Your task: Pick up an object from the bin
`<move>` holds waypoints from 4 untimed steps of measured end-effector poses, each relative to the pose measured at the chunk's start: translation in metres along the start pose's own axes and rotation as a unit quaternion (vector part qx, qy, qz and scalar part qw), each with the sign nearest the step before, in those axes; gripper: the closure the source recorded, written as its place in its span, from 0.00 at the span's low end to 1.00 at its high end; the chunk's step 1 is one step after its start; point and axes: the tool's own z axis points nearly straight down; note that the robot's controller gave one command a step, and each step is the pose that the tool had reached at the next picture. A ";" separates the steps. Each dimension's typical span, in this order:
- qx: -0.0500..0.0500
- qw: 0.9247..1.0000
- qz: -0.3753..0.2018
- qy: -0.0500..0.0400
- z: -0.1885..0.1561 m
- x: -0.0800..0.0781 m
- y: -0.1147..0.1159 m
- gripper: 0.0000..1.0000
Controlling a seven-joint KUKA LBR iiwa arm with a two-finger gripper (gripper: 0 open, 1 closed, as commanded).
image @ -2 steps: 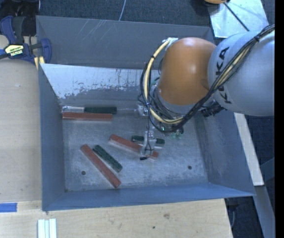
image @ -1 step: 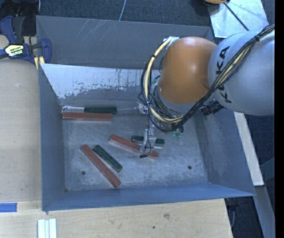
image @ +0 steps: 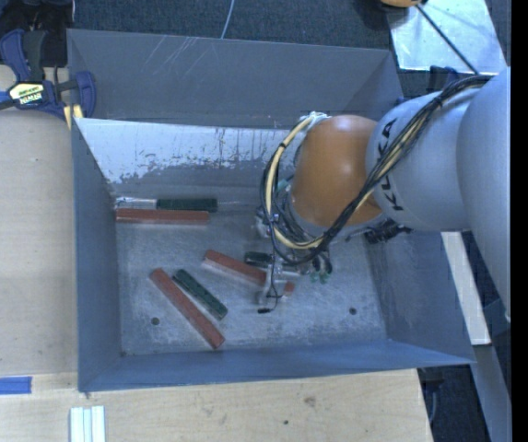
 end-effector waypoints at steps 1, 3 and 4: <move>0.000 1.000 0.001 -0.001 0.033 -0.003 -0.003 0.00; 0.001 0.999 0.041 0.003 0.007 0.003 -0.007 0.00; 0.001 1.000 0.000 0.000 -0.003 -0.003 -0.001 1.00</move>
Offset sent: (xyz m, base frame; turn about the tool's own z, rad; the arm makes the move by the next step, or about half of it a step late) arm 0.0000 0.0000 0.0000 0.0000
